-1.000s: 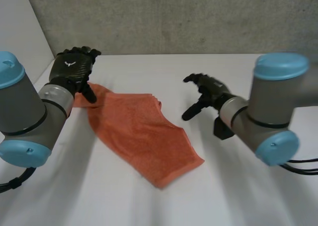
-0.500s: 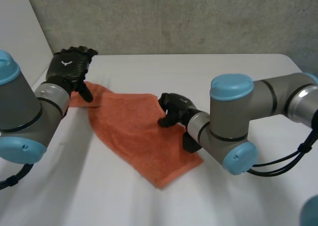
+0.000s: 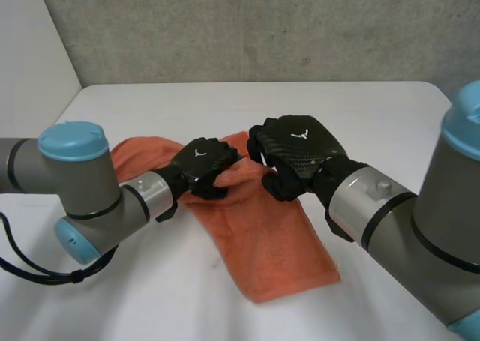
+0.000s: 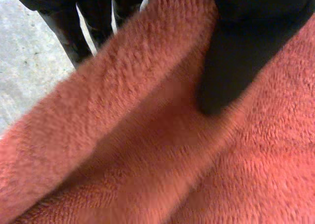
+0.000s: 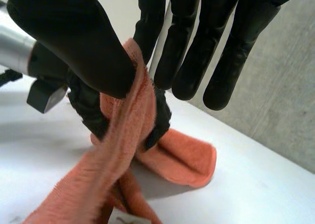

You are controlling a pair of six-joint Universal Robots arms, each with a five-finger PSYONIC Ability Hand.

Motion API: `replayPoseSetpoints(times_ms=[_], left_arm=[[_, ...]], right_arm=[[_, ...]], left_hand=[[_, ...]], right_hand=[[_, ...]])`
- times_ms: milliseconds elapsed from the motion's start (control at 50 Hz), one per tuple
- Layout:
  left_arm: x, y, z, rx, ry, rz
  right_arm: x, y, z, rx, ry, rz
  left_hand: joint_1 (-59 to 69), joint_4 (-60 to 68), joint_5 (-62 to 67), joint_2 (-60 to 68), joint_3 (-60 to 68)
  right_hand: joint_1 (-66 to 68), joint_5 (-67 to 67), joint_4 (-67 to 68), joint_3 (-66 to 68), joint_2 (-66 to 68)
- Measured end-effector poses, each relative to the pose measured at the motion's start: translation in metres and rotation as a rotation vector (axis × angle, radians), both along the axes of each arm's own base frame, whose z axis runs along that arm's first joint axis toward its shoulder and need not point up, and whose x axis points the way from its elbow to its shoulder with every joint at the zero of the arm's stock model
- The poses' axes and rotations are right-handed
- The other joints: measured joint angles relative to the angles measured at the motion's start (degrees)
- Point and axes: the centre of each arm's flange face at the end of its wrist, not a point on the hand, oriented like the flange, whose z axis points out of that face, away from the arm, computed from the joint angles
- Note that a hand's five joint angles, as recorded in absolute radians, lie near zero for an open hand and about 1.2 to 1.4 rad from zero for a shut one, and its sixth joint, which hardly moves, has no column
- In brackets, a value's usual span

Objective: Fold the laundry

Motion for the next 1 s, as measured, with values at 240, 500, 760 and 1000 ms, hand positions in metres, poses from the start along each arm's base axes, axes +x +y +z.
replayPoseSetpoints(times_ms=[240, 500, 760, 1000], left_arm=[[-0.004, -0.047, 0.104, -0.459, 0.243, 0.415], [-0.008, 0.050, 0.168, -0.565, 0.431, 0.434], [0.026, 0.099, 0.064, -0.285, 0.107, 0.570], [0.034, 0.135, 0.019, -0.039, -0.258, 0.489]], right_arm=[[-0.005, -0.056, 0.052, -0.265, 0.008, -0.119], [0.002, -0.089, 0.104, -0.427, -0.102, -0.211], [-0.016, -0.086, 0.027, -0.189, 0.046, -0.233], [-0.048, -0.097, -0.012, -0.050, 0.136, -0.304]], left_hand=[[29.9, 34.2, 32.9, 34.3, 34.1], [30.2, 35.0, 33.5, 34.9, 34.8], [6.1, 10.9, 10.6, 10.0, 11.1], [-25.1, -23.5, -22.2, -23.6, -23.4]], right_hand=[[0.7, 0.0, 0.0, 0.0, 0.1], [0.9, 0.4, 0.0, 0.0, 0.1], [-34.0, -41.8, -43.6, -42.9, -42.6], [-34.0, -41.9, -43.8, -42.9, -42.6]])
